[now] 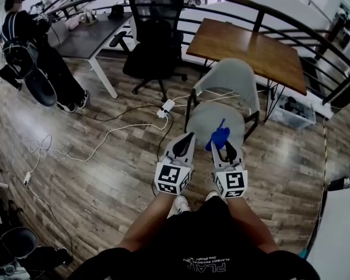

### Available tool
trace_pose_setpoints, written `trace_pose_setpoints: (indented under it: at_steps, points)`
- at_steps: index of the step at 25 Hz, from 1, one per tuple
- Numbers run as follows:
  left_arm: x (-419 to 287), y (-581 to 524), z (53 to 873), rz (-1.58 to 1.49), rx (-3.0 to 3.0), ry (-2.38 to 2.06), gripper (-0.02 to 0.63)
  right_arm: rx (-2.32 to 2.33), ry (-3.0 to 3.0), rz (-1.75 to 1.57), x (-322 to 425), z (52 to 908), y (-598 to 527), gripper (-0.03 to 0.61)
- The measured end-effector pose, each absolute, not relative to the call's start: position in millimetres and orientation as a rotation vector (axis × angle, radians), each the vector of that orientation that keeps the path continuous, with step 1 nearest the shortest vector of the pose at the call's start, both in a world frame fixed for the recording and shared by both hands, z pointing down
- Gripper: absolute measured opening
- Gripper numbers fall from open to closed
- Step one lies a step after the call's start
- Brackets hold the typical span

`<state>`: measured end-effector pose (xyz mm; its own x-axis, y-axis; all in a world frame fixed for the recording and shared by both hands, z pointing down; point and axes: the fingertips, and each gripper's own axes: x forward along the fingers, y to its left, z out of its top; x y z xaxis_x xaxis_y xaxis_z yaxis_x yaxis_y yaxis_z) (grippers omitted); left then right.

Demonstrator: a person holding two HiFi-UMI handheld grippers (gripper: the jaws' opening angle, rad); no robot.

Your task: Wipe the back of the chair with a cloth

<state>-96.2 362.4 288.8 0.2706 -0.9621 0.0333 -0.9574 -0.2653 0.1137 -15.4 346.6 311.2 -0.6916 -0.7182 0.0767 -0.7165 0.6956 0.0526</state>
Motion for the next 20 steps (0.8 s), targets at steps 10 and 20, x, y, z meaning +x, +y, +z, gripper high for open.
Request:
trace_pose_setpoints:
  at_steps: [10, 20]
  points:
    - [-90.4, 325.4, 302.8, -0.008, 2.425, -1.813, 0.003, 1.211, -2.847, 0.000, -14.8, 314.0, 308.8, 0.135]
    - [-77.3, 235.1, 321.7, 0.112, 2.409, -1.821, 0.003, 1.214, -2.832, 0.096, 1.6, 331.9, 211.2, 0.135]
